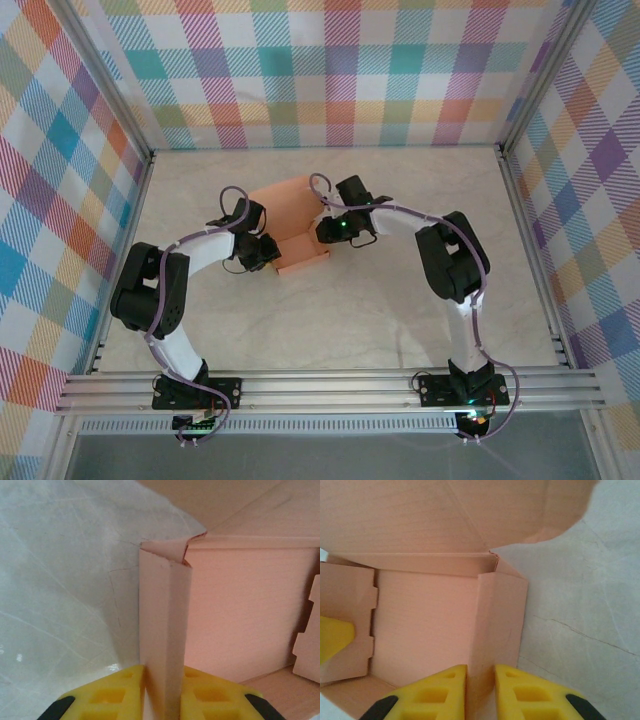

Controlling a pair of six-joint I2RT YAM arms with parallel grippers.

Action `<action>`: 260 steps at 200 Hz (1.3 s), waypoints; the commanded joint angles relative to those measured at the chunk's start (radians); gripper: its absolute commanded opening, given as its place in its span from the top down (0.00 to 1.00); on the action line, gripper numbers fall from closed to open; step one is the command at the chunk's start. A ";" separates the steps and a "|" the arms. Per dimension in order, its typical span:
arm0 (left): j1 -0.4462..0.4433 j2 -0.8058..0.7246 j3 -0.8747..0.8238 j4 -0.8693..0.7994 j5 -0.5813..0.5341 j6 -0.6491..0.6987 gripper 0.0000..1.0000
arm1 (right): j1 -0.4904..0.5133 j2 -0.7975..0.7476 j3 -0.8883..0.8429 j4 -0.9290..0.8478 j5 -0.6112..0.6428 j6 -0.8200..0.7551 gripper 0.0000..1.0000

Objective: Fold the paper box

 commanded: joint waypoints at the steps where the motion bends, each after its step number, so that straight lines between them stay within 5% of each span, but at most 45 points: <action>1: -0.016 0.024 0.023 -0.022 0.016 0.017 0.79 | 0.047 0.035 0.054 -0.130 0.101 -0.075 0.80; 123: -0.027 0.036 0.034 -0.024 0.024 0.026 0.80 | 0.180 0.135 0.208 -0.341 0.502 -0.177 0.79; 181: -0.027 0.030 0.033 -0.025 0.024 0.029 0.80 | 0.204 0.162 0.245 -0.385 0.620 -0.192 1.00; 224: -0.027 0.033 0.037 -0.025 0.027 0.028 0.80 | 0.226 0.189 0.263 -0.412 0.737 -0.210 1.00; 238: -0.027 0.033 0.038 -0.025 0.027 0.029 0.80 | 0.226 0.185 0.256 -0.399 0.735 -0.208 0.80; 260: -0.027 0.033 0.039 -0.024 0.027 0.028 0.80 | 0.229 0.188 0.256 -0.395 0.756 -0.212 1.00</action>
